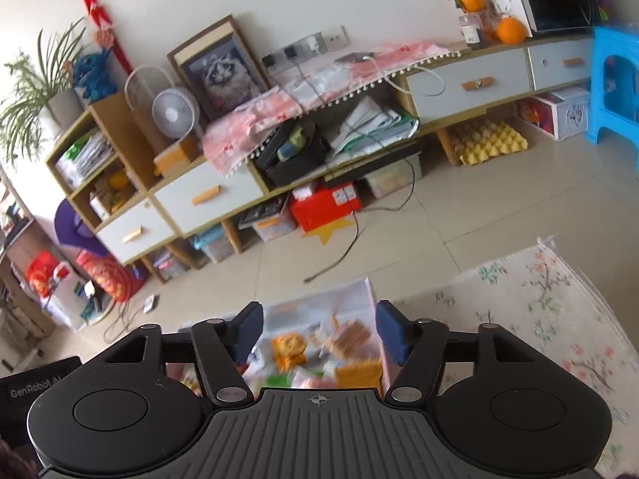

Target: Organize snacks

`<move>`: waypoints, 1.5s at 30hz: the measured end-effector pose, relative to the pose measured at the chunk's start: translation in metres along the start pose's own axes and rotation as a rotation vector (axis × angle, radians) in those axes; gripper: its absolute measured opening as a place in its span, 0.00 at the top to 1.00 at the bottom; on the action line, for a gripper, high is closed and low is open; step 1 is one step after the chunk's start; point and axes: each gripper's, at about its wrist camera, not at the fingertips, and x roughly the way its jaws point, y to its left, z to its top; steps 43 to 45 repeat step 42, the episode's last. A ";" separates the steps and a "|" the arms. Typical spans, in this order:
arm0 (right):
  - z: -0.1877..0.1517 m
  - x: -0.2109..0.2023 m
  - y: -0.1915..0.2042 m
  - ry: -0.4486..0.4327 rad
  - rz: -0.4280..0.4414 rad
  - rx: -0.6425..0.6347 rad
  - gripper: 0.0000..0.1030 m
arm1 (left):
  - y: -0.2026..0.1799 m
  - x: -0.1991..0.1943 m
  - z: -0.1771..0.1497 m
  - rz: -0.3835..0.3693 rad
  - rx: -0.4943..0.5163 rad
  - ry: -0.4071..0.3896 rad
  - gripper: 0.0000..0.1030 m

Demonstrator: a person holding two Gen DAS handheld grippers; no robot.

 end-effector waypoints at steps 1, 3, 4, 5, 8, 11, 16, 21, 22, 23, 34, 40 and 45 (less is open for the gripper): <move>-0.004 -0.007 0.004 0.021 -0.013 -0.018 0.25 | -0.002 -0.009 -0.002 0.058 0.013 0.000 0.24; -0.016 -0.022 0.006 0.071 -0.065 -0.012 0.21 | -0.009 -0.026 -0.010 0.151 0.056 -0.008 0.19; -0.024 -0.028 0.006 0.096 -0.070 0.007 0.21 | -0.014 -0.034 -0.016 0.187 0.096 -0.003 0.14; -0.031 -0.035 0.006 0.121 -0.063 0.026 0.21 | -0.018 -0.041 -0.021 0.224 0.138 0.004 0.14; -0.052 -0.062 0.015 0.172 -0.028 -0.020 0.21 | -0.028 -0.061 -0.038 0.359 0.229 -0.002 0.10; -0.068 -0.100 0.035 0.138 -0.088 -0.145 0.11 | -0.031 -0.088 -0.050 0.396 0.260 -0.014 0.06; -0.102 -0.156 0.035 0.079 -0.195 -0.156 0.02 | -0.027 -0.124 -0.079 0.362 0.299 -0.072 0.01; -0.120 -0.148 0.042 0.131 -0.203 -0.265 0.02 | -0.022 -0.111 -0.094 0.349 0.314 -0.008 0.01; -0.121 -0.146 0.045 0.124 -0.191 -0.289 0.02 | -0.023 -0.110 -0.091 0.331 0.320 -0.017 0.01; -0.120 -0.144 0.046 0.117 -0.185 -0.290 0.02 | -0.022 -0.109 -0.090 0.332 0.321 -0.041 0.01; -0.128 -0.123 0.048 0.139 -0.221 -0.301 0.02 | -0.013 -0.092 -0.093 0.296 0.322 0.016 0.01; -0.126 -0.124 0.048 0.138 -0.206 -0.286 0.02 | -0.017 -0.096 -0.104 0.245 0.333 0.008 0.00; -0.126 -0.124 0.048 0.136 -0.213 -0.295 0.02 | -0.020 -0.096 -0.105 0.256 0.354 0.005 0.00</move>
